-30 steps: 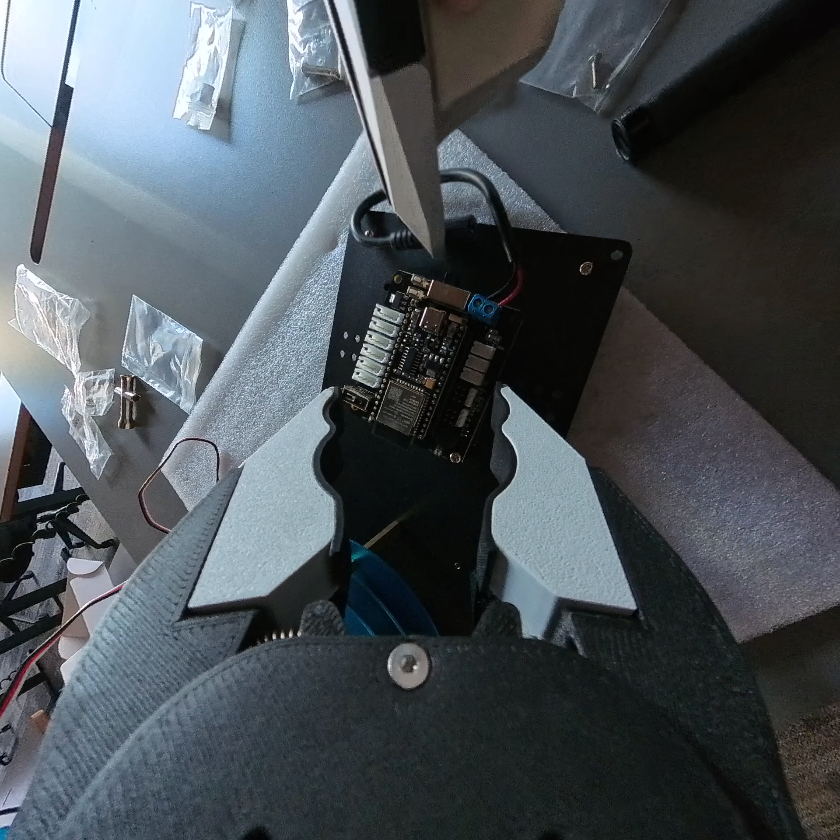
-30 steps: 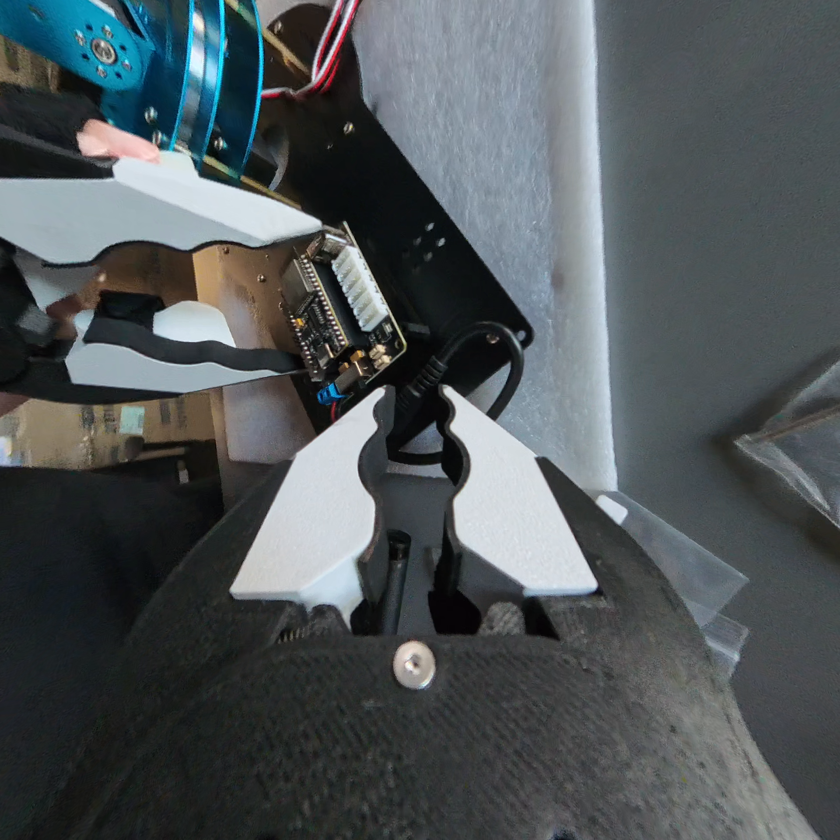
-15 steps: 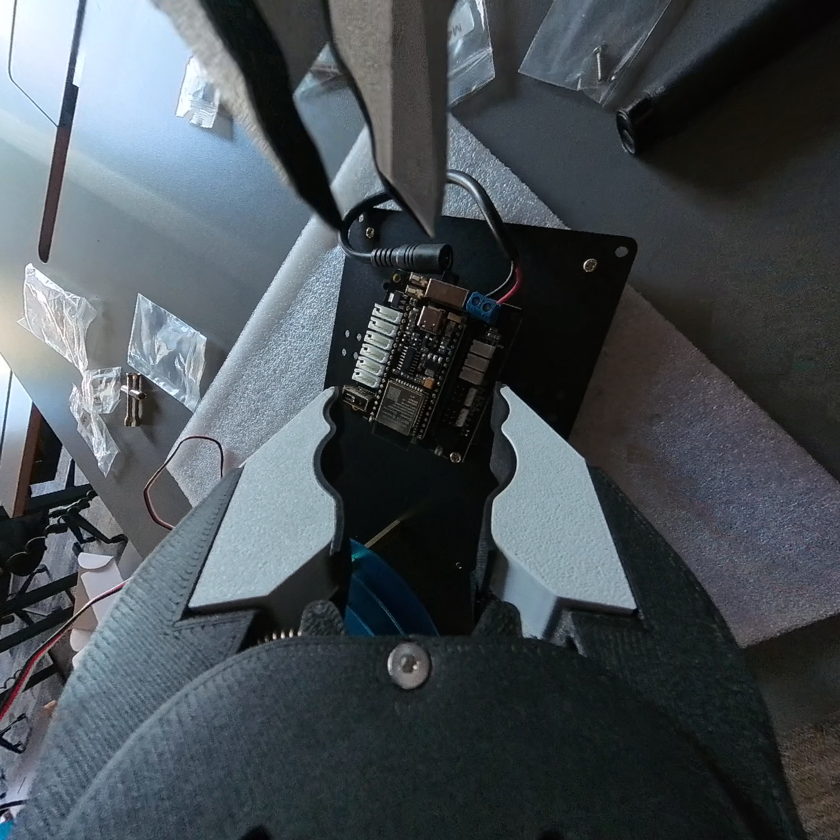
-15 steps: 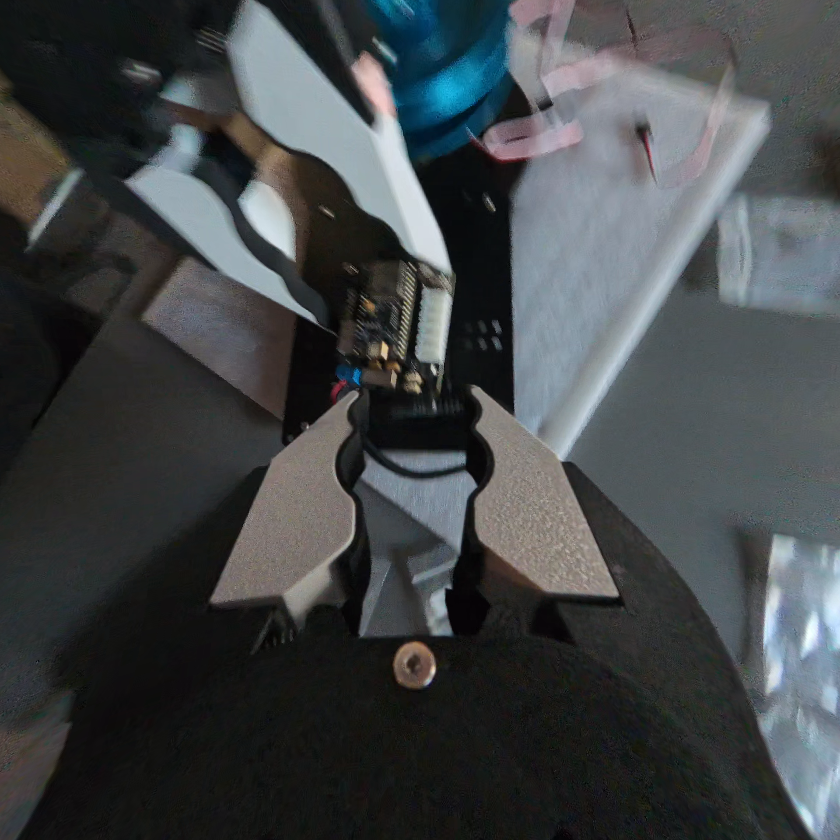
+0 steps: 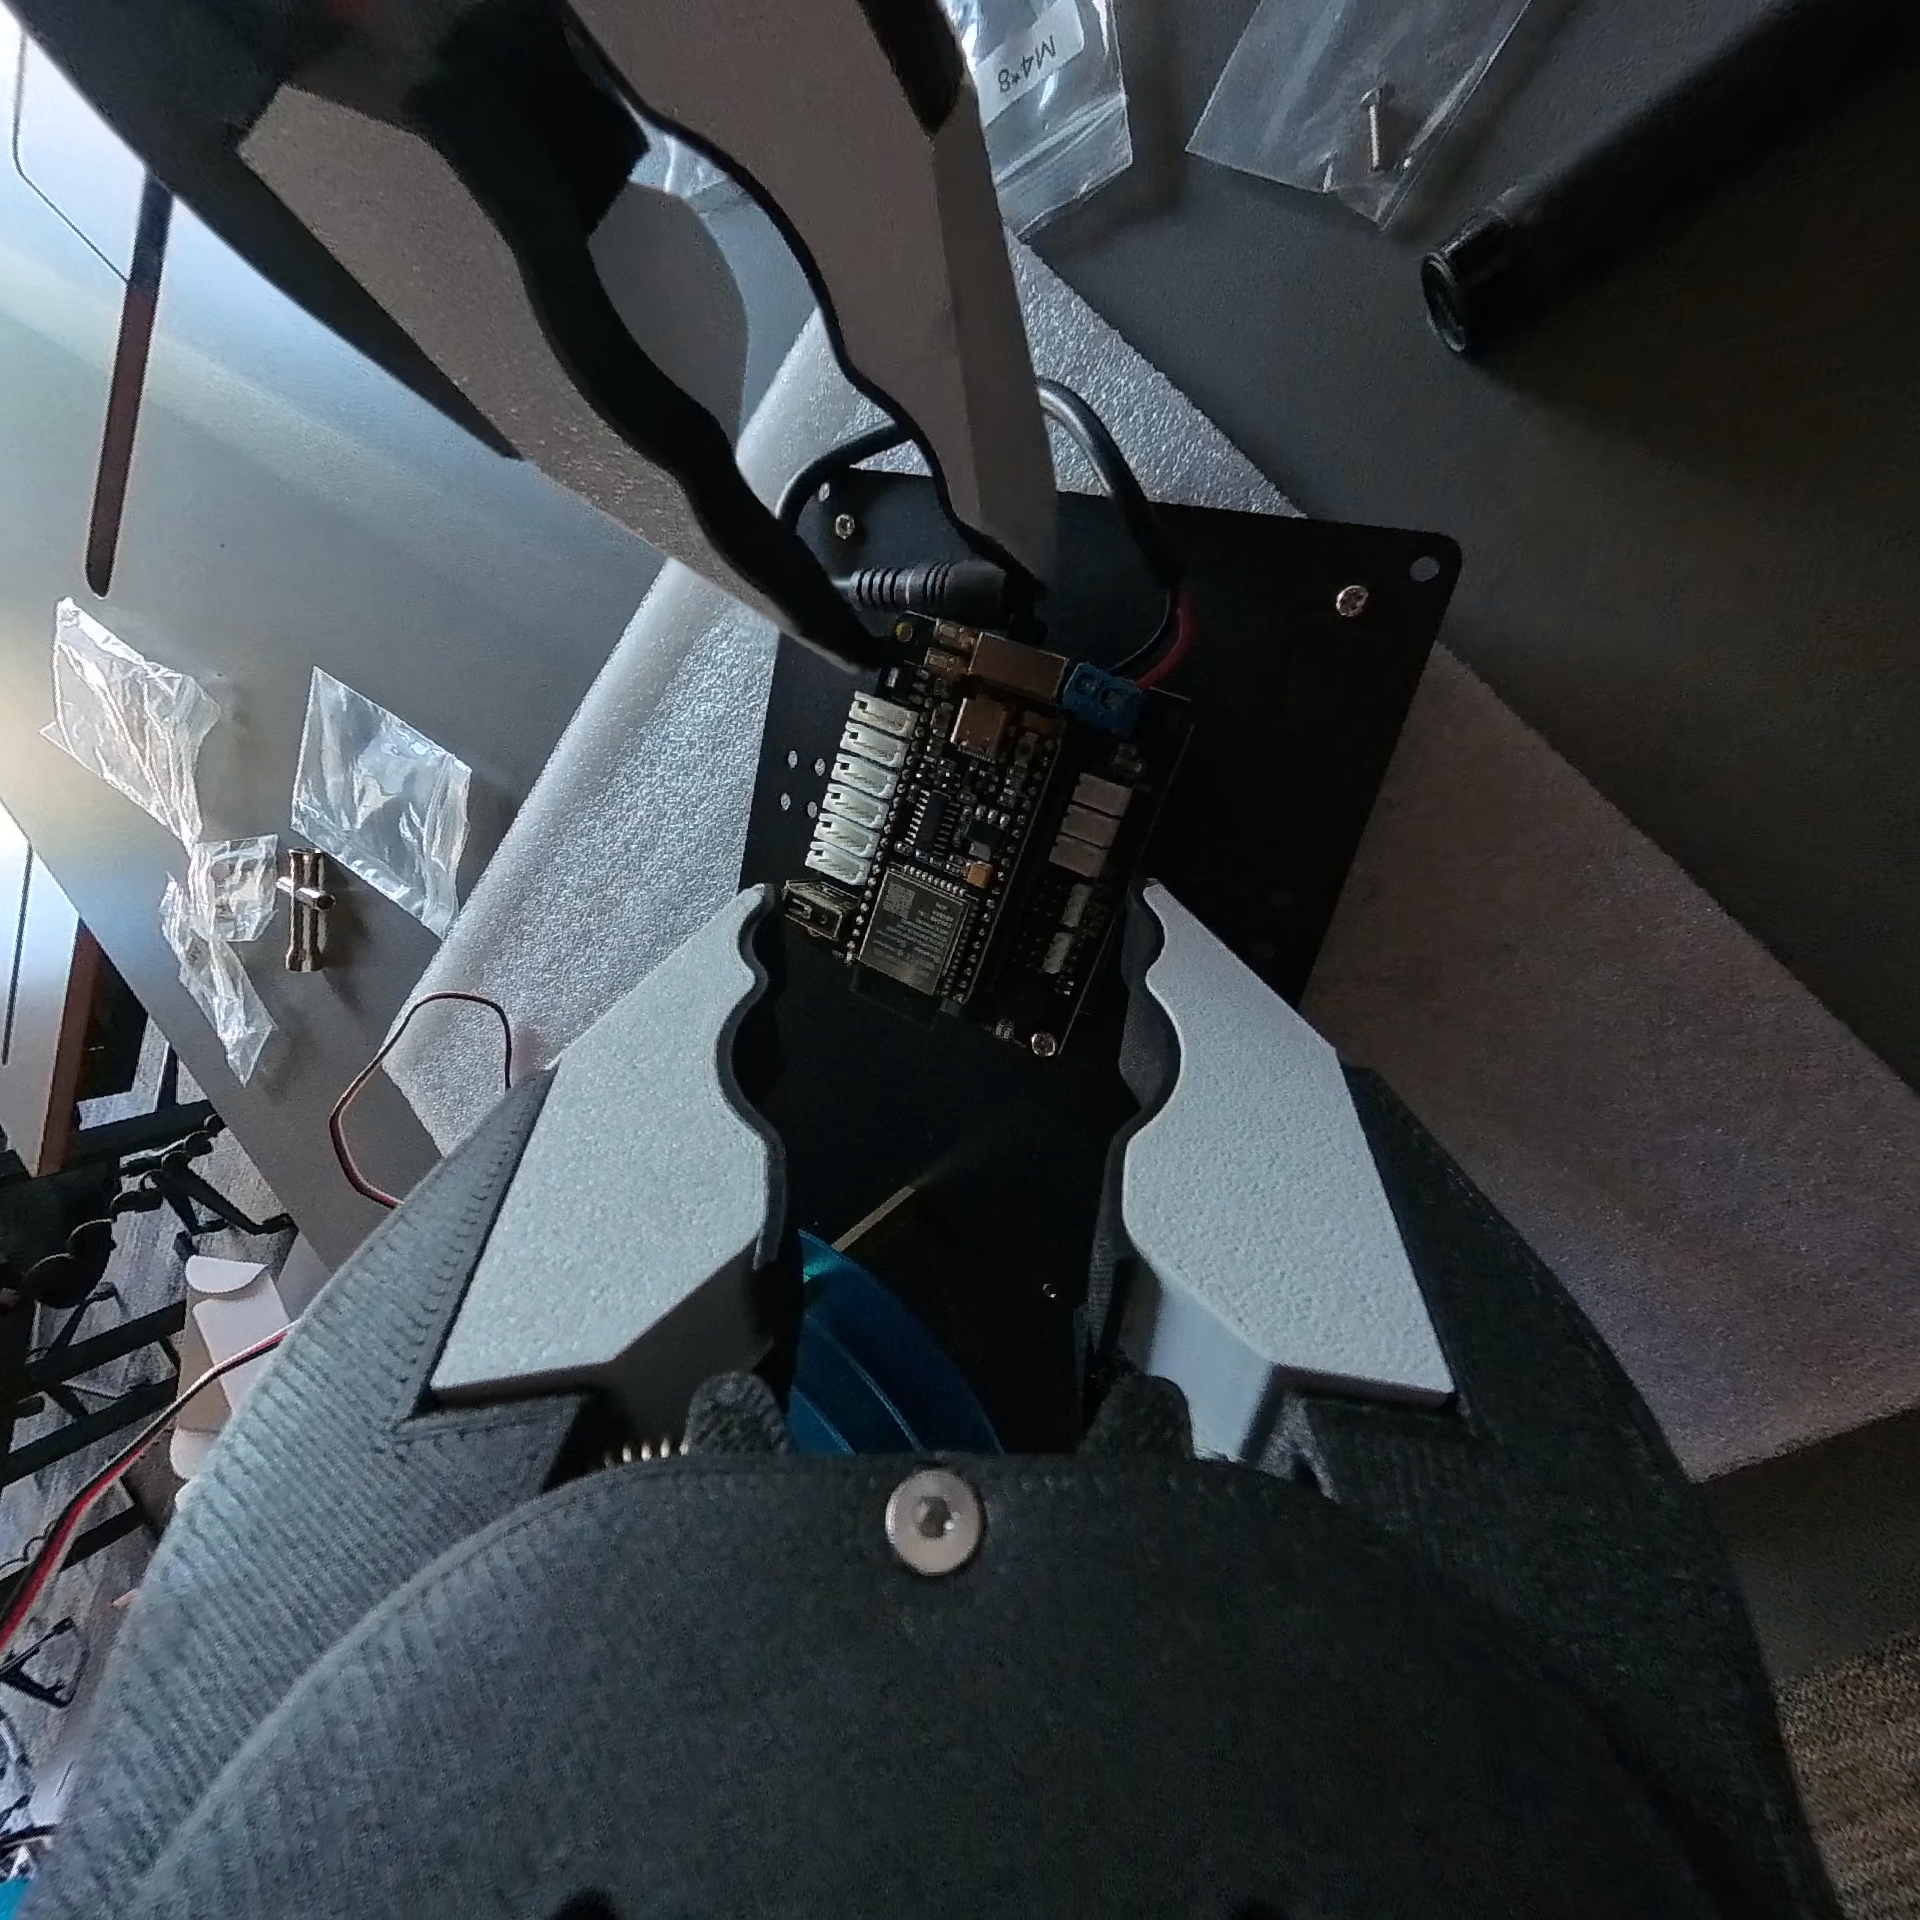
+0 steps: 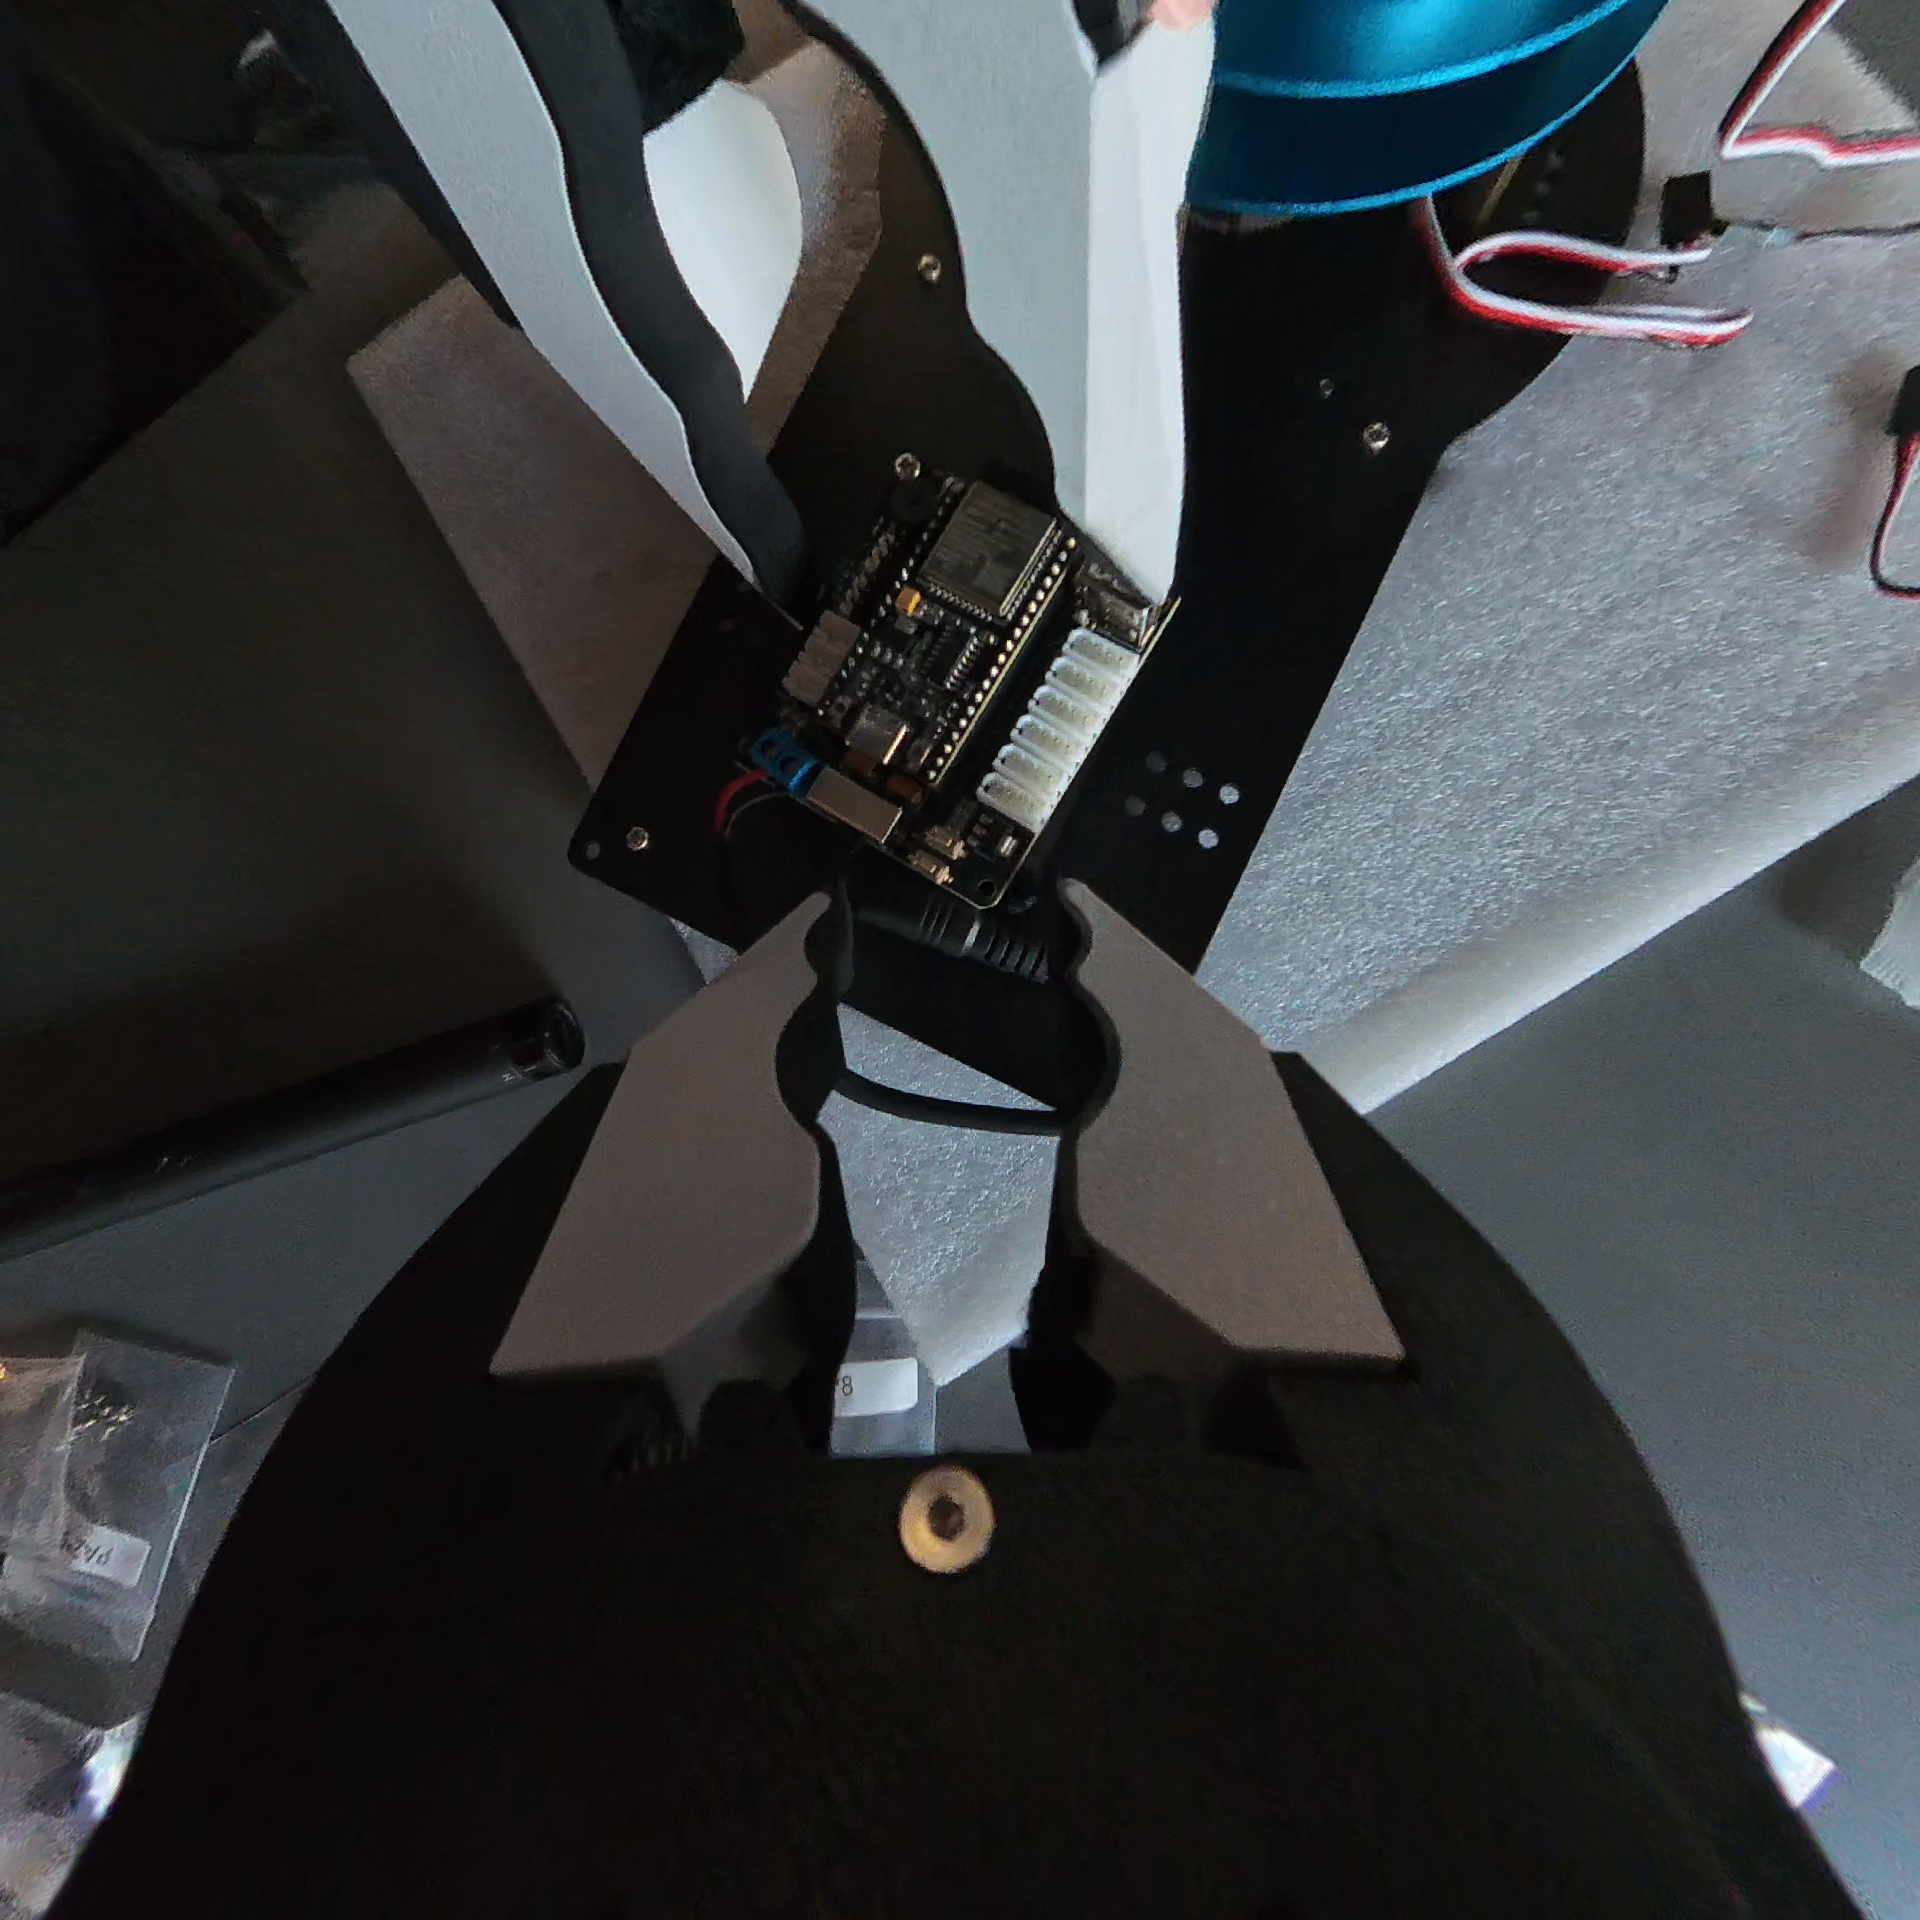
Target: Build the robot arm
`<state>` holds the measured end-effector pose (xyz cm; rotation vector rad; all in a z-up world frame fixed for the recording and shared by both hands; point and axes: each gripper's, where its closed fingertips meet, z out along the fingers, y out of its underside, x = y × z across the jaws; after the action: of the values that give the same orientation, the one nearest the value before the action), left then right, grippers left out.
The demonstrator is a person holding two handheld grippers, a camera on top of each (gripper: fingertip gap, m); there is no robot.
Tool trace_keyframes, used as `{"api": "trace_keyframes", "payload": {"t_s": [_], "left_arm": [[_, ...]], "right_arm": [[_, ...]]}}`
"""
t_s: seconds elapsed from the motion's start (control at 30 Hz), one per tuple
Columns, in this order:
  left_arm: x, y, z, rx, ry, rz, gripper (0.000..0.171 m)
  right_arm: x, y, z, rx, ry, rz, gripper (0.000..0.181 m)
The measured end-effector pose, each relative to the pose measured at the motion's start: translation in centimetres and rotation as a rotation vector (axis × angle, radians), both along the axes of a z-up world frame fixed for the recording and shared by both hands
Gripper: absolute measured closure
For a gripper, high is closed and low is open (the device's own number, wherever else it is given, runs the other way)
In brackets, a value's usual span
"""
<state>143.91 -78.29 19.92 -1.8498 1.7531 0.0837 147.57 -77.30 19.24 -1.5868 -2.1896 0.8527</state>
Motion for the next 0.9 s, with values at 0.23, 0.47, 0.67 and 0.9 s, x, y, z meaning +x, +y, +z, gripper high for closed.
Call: {"api": "trace_keyframes", "payload": {"t_s": [0.23,0.47,0.67,0.9], "left_arm": [[0.03,0.02,0.00,-0.002,-0.001,0.005,0.107],[0.04,0.14,-0.02,-0.007,-0.003,0.026,0.107],[-0.02,0.19,-0.05,-0.004,0.003,0.035,0.108],[-0.19,0.29,-0.25,0.011,0.031,0.037,0.108]], "right_arm": [[0.31,-0.23,0.02,-0.048,0.020,-0.036,0.146],[0.13,-0.22,-0.09,-0.068,0.045,-0.045,0.146],[0.33,-0.25,-0.08,-0.094,0.039,-0.034,0.145],[-0.12,0.30,0.24,-0.156,0.064,-0.027,0.139]]}}
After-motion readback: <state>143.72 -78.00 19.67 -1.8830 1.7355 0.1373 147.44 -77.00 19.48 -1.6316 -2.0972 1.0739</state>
